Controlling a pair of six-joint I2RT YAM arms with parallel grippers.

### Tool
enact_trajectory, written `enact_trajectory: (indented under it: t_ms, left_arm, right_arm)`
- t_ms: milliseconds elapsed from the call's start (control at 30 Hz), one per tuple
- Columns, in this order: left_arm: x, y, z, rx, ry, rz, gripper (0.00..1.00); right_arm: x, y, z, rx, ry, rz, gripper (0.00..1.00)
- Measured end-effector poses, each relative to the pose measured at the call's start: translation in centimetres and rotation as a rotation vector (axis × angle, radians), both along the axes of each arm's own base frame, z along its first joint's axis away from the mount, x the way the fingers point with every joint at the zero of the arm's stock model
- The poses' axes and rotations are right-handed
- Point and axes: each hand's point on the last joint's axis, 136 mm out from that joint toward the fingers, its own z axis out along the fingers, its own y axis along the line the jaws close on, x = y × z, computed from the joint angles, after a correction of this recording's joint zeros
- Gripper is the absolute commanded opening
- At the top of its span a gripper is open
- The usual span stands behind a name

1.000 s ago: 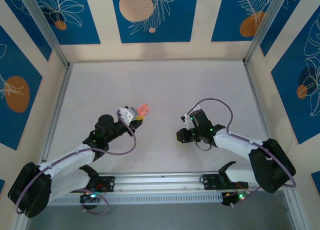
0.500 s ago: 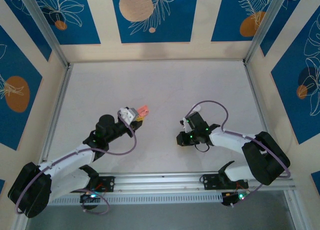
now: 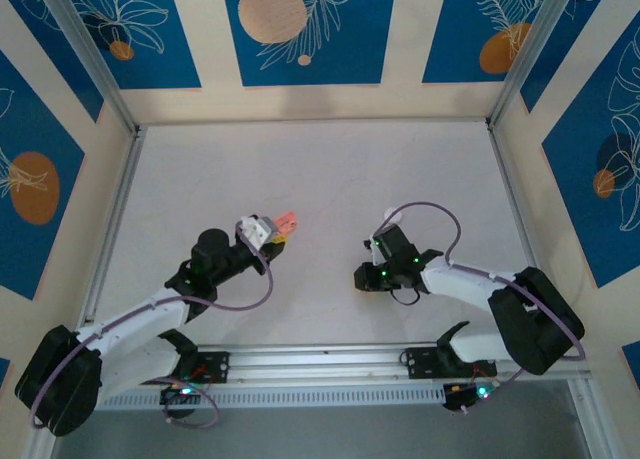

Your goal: Insert the wireless bluetooth earbuds into the charging case

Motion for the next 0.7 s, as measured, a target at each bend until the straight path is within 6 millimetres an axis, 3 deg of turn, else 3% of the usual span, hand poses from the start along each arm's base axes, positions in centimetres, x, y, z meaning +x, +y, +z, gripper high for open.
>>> enact_trajectory:
  t_ms: [233,700]
  left_arm:
    - [0.0,0.0,0.0,-0.001,-0.001,0.000,0.19]
    - [0.0,0.0,0.2,0.000,0.001,-0.001,0.20]
  right_arm:
    - [-0.6,-0.7,-0.2,0.021,0.005,-0.042,0.24]
    - [-0.4,-2.1,-0.1,0.075,0.031,-0.197,0.29]
